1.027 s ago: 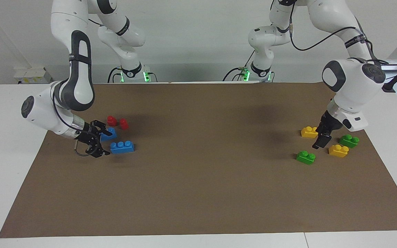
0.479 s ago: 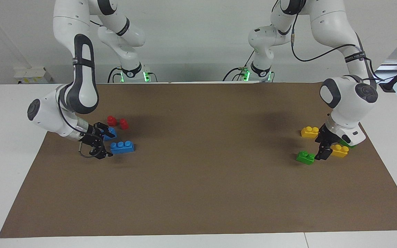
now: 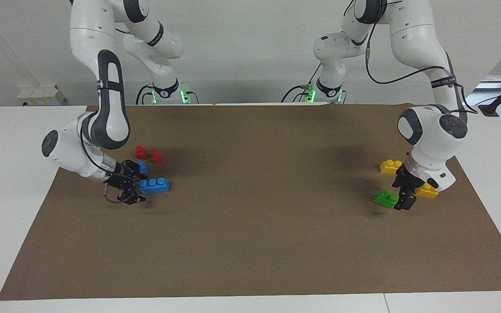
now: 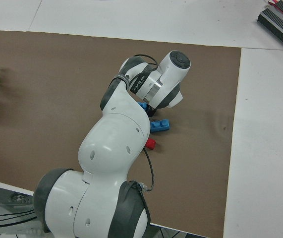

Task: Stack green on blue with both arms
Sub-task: 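Grasp the green brick with the left gripper while the right gripper grasps the blue brick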

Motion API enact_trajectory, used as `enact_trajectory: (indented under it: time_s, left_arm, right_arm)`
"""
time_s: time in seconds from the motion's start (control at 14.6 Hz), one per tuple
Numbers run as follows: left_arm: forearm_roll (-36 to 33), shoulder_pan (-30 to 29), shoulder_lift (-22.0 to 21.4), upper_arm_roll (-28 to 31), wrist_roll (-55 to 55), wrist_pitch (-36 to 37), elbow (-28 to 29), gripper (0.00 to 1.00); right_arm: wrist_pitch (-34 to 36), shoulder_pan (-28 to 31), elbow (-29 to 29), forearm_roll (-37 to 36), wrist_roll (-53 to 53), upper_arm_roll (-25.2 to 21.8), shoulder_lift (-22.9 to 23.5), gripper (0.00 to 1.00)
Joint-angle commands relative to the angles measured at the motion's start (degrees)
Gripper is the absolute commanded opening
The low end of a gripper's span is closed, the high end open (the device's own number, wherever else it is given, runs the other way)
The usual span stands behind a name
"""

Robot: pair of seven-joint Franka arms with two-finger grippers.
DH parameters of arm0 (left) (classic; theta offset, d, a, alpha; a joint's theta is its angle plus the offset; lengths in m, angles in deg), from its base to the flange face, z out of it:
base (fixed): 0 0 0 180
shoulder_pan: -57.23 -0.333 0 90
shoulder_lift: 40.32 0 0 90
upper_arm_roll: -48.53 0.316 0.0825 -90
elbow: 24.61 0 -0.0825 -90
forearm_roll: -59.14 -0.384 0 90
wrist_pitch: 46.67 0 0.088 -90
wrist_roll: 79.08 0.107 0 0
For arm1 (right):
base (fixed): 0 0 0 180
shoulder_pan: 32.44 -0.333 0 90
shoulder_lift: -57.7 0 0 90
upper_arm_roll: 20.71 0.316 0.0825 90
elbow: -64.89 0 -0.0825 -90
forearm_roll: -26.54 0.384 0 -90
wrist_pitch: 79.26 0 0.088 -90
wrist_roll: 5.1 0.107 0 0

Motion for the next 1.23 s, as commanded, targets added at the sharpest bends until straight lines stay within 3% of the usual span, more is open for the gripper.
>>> enact_trajectory:
  time_s: [0.0,0.21,0.34,0.55,0.68,0.82,0.96,1.03,1.16]
  left_arm:
    - [-1.4,0.4,1.6,0.2,-1.6,-1.7,-0.6,1.0]
    - [-1.6,0.5,2.2,0.3,-1.6,-1.9,-0.4,1.0]
    - [-2.9,1.0,2.3,0.3,-1.6,-2.0,0.4,1.0]
    - [-3.2,0.9,2.3,0.2,-1.4,-1.9,0.5,0.88]
    - [-3.2,0.9,2.3,0.2,-1.3,-1.9,0.5,0.72]
    - [-3.3,0.9,2.3,0.2,-0.9,-1.9,0.4,0.42]
    - [-3.4,0.9,2.3,0.2,-0.7,-2.0,0.3,0.06]
    - [-3.4,1.0,2.3,0.2,-0.7,-2.0,0.2,0.0]
    - [-3.4,1.0,2.3,0.1,-0.6,-1.9,0.0,0.0]
  right_arm:
    - [-1.3,-0.1,-1.0,2.1,-2.7,0.0,-0.2,0.78]
    - [-1.1,0.4,-1.1,2.1,-4.4,0.0,-0.3,0.38]
    - [-0.8,0.8,-1.0,2.1,-5.1,0.0,-0.3,0.25]
    - [0.8,2.0,0.0,2.2,-9.5,0.0,-0.2,0.0]
    - [1.4,1.8,1.7,2.2,-10.3,0.0,0.0,0.0]
    - [5.0,0.2,7.1,2.1,-9.9,0.0,0.9,0.0]
    - [8.9,-3.1,12.4,2.2,-7.9,0.1,1.1,0.0]
    - [11.4,-4.3,15.7,2.3,-3.8,0.3,1.1,0.0]
    - [13.8,-8.4,20.2,4.4,4.1,0.6,1.1,0.0]
